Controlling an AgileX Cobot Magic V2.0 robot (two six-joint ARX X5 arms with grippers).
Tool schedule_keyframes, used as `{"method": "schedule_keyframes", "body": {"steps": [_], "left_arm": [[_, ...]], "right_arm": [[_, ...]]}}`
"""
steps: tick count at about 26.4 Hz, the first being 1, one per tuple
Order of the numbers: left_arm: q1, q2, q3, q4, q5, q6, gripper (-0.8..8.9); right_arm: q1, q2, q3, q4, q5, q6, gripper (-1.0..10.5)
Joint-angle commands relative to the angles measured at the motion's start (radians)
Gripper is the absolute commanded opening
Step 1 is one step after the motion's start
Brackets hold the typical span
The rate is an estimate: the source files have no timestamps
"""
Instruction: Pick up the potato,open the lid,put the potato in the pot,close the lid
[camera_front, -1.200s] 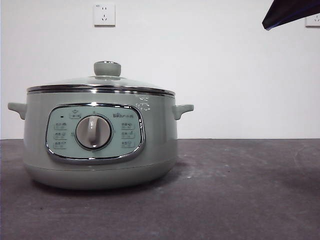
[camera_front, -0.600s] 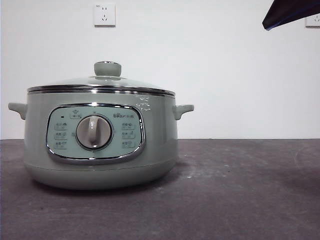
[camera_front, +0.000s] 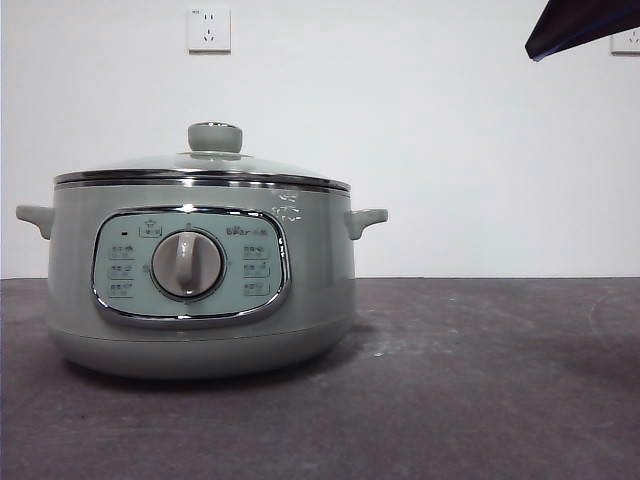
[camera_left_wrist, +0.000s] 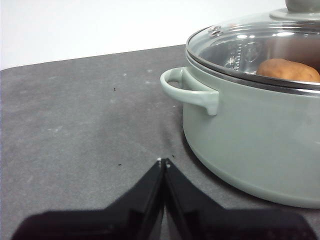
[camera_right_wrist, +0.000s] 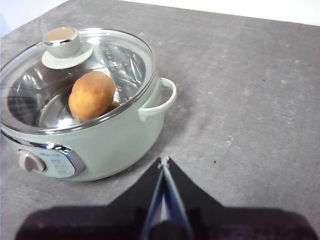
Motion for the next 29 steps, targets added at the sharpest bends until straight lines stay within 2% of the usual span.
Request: {"method": "schedule_keyframes", "body": {"steps": [1, 6, 9, 11, 13, 16, 18, 20, 24, 29], "left_arm": [[0.003, -0.003, -0.014, 0.001, 0.004, -0.010, -0.04], [0.003, -0.003, -0.014, 0.001, 0.004, -0.010, -0.04], [0.003, -0.003, -0.014, 0.001, 0.004, -0.010, -0.04], [0.003, -0.003, -0.014, 0.001, 0.004, -0.010, -0.04], [0.003, -0.003, -0.014, 0.001, 0.004, -0.010, -0.04], [0.003, -0.003, -0.014, 0.001, 0.004, -0.010, -0.04], [0.003, -0.003, -0.014, 0.001, 0.004, -0.010, -0.04], [0.003, -0.003, -0.014, 0.001, 0.004, -0.010, -0.04], [0.003, -0.003, -0.014, 0.001, 0.004, -0.010, -0.04], [0.003, -0.003, -0.014, 0.001, 0.004, -0.010, -0.04]], "right_arm": [[0.000, -0.002, -0.009, 0.005, 0.002, 0.009, 0.0], [0.000, -0.002, -0.009, 0.000, 0.003, 0.008, 0.0], [-0.019, -0.042, -0.010, -0.013, 0.006, -0.099, 0.0], [-0.077, -0.081, -0.028, 0.011, -0.005, -0.155, 0.0], [-0.175, -0.148, -0.101, 0.089, -0.024, -0.152, 0.0], [-0.362, -0.301, -0.286, 0.241, -0.167, -0.148, 0.0], [-0.459, -0.396, -0.386, 0.256, -0.213, -0.145, 0.0], [-0.513, -0.461, -0.451, 0.257, -0.241, -0.134, 0.0], [-0.580, -0.579, -0.554, 0.252, -0.241, -0.090, 0.0], [-0.608, -0.660, -0.621, 0.233, -0.242, -0.069, 0.0]]}}
